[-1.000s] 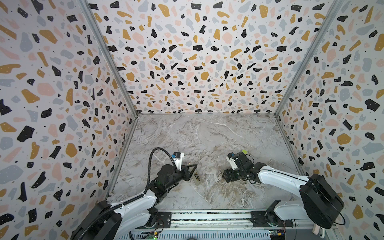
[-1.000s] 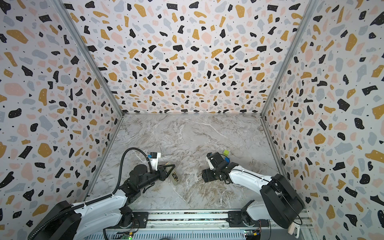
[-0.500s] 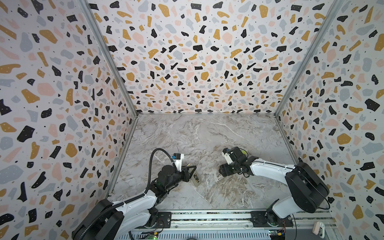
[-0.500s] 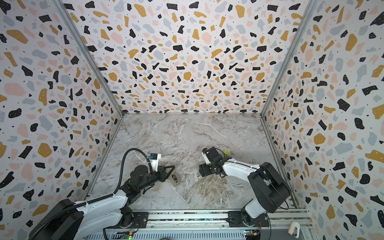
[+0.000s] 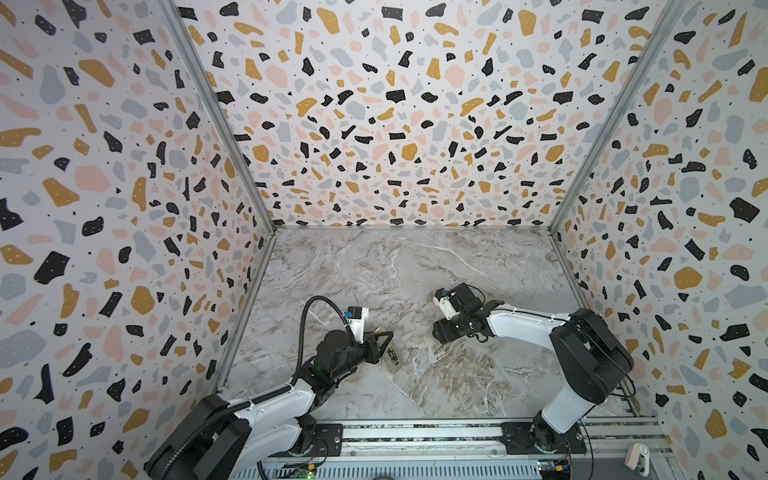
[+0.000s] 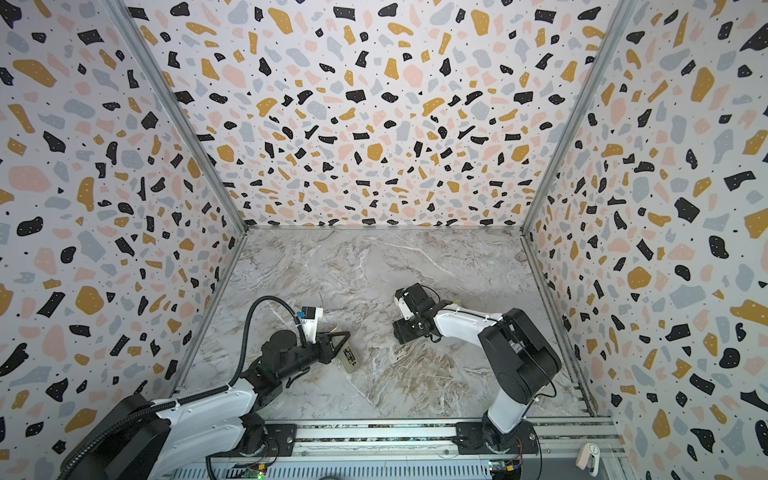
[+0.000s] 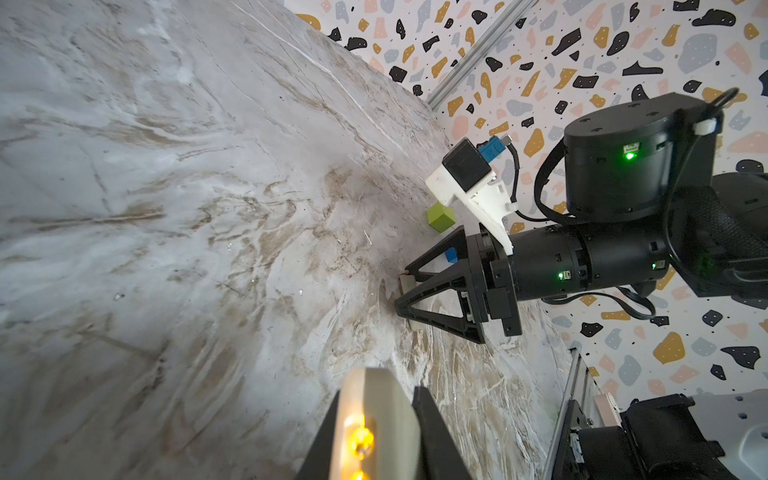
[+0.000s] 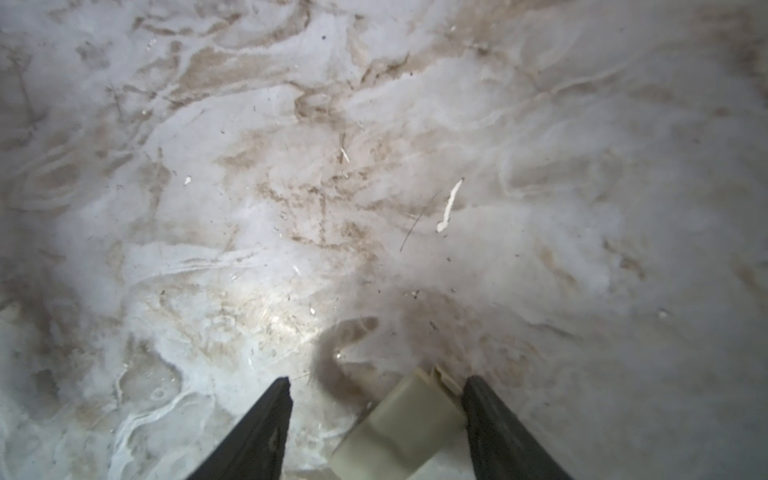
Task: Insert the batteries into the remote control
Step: 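Lower the right gripper onto the beige battery cover and close on it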
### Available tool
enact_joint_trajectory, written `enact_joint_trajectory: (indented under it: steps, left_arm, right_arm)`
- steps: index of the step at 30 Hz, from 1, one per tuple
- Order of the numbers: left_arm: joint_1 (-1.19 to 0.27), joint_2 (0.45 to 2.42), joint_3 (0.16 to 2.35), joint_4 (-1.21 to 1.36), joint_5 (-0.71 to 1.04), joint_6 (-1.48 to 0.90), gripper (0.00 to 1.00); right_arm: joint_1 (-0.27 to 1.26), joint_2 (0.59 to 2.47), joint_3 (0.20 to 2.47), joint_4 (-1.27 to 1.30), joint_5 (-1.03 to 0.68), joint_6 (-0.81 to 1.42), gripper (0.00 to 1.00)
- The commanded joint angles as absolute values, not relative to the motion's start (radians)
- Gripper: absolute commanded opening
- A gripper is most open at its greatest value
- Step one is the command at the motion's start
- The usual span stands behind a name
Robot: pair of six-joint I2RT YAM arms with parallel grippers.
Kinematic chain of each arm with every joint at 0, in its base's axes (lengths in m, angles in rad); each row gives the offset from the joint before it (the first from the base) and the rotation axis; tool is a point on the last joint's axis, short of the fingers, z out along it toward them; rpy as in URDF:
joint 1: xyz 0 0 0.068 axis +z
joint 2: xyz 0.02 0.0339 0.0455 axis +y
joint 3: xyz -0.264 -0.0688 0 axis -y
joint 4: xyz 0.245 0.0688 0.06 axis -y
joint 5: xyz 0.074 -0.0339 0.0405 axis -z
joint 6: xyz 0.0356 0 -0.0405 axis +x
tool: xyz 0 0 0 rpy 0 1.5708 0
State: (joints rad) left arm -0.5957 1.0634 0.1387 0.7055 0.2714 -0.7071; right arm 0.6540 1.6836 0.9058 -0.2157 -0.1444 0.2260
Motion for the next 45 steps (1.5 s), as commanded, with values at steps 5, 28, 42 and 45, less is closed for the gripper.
enact_joint_trajectory:
  steps: [5, 28, 42, 45]
  left_arm:
    - [-0.591, 1.066, 0.142, 0.787, 0.284, -0.691, 0.00]
    - [-0.586, 1.065, 0.126, 0.812, 0.276, -0.707, 0.00]
    - [-0.523, 0.887, 0.128, 0.571, 0.166, -0.642, 0.00]
    - [-0.511, 0.882, 0.129, 0.566, 0.167, -0.643, 0.00]
  right_arm:
    - [0.729, 1.781, 1.006, -0.370, -0.078, 0.166, 0.65]
    - [0.805, 1.830, 1.077, -0.409, -0.107, 0.150, 0.65]
    - [0.910, 1.761, 1.006, -0.371, -0.195, 0.243, 0.64]
    - [0.919, 1.728, 0.958, -0.364, -0.195, 0.271, 0.64]
